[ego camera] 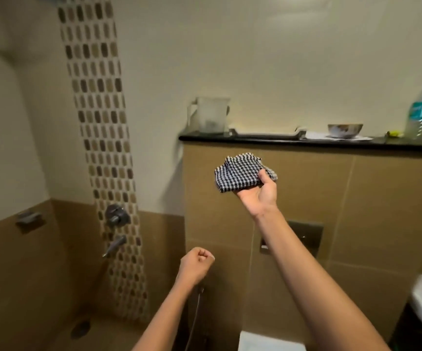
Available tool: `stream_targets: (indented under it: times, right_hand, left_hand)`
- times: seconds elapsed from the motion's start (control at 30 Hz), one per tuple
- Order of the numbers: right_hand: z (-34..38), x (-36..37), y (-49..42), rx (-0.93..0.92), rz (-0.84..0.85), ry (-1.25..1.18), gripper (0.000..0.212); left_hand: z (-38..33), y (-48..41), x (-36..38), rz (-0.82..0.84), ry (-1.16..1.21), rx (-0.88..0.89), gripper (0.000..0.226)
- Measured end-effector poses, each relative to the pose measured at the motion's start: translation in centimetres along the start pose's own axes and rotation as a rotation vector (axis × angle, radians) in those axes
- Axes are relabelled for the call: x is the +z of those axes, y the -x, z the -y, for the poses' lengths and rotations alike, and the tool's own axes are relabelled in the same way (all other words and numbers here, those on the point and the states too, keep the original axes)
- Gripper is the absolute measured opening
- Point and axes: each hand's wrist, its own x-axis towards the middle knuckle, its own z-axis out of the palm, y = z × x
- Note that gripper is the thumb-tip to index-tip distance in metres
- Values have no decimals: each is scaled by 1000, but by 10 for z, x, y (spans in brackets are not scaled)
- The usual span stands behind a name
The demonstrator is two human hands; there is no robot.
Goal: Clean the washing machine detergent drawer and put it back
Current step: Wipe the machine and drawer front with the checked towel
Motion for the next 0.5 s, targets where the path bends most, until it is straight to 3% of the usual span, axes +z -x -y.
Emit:
stream_targets:
  times: [0.13, 0.27, 0.5]
  right_hand:
    - [69, 45, -66, -113, 46, -16, 46]
    - [115, 83, -125, -217, -16, 5, 45]
    - [160, 123, -206, -302, -140, 15, 28]
  left_hand:
    - [-47, -50, 27, 7, 2, 82, 4]
    - [-71, -88, 43, -4, -19, 131, 7]
    - [-74, -137, 60, 14, -43, 116, 8]
